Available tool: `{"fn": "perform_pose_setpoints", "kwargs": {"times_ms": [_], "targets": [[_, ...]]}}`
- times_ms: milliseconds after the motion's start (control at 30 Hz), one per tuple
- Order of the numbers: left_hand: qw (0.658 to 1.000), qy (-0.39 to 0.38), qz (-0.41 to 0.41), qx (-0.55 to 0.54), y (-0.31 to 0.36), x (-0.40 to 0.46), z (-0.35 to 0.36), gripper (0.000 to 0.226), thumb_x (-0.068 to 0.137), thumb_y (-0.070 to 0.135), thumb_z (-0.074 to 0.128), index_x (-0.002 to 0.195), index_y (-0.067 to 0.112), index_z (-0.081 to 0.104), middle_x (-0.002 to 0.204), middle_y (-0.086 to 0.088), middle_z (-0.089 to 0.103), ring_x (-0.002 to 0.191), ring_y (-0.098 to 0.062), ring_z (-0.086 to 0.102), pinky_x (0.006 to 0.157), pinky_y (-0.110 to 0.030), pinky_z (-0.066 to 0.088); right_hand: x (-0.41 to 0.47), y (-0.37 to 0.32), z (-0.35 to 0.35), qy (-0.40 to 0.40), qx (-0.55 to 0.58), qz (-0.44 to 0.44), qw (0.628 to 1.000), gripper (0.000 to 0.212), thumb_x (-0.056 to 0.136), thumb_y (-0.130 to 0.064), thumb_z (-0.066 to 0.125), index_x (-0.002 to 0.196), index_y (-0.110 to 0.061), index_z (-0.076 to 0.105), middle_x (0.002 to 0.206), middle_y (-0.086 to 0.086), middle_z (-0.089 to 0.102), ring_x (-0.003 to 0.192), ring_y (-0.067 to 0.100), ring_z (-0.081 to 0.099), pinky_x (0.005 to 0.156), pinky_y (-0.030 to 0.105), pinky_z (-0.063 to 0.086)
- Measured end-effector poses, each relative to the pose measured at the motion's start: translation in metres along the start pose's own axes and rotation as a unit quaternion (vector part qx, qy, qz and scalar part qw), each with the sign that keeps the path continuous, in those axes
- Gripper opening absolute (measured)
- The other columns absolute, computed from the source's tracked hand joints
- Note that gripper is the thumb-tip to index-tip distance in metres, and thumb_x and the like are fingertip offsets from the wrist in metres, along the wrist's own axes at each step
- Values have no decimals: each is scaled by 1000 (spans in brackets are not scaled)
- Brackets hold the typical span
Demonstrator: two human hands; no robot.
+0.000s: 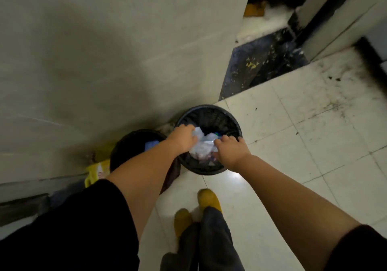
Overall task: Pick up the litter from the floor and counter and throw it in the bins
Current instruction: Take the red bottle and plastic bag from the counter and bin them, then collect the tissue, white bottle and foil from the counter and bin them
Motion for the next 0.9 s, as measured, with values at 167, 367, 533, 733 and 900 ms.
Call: {"fn": "perform_pose_setpoints", "kwargs": {"times_ms": [167,367,533,733,900], "targets": [[998,43,44,-5,56,-106,-107,39,96,29,47,130,9,50,132,-21,52,118,-37,52,99,-43,45,-99,-14,-129,94,42,25,994,39,100,-36,36,127,-10,46,131,16,50,119,35,51,94,44,44],[987,85,133,-18,132,-213,-172,36,95,23,51,124,3,55,125,-23,59,116,-37,55,95,-37,44,-221,-20,-196,170,98,58,979,43,100,-38,35,131,-11,47,132,16,53,120,35,54,98,45,45],[973,75,213,45,208,-264,-169,33,94,24,52,121,6,57,118,-20,63,107,-34,60,93,-40,48,-316,28,-185,202,114,128,964,43,101,-40,32,133,-14,46,134,13,53,120,33,54,94,41,45],[934,21,315,169,333,-315,-104,36,95,35,46,125,14,54,118,-11,63,100,-26,62,90,-40,52,-425,132,-119,218,175,237,930,45,101,-41,29,134,-14,46,136,11,52,120,32,54,95,40,45],[894,-16,376,243,463,-363,-9,39,97,35,43,128,15,52,124,-10,62,111,-26,59,99,-39,49,-532,230,-40,237,243,325,883,44,101,-40,30,130,-13,49,134,12,53,120,32,54,96,40,44]]}}
Point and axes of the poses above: each hand's wrist, its own x-axis towards the middle knuckle, its own z-axis out of the palm, y = z × x, the point moved 10 cm from there along x, towards the middle knuckle
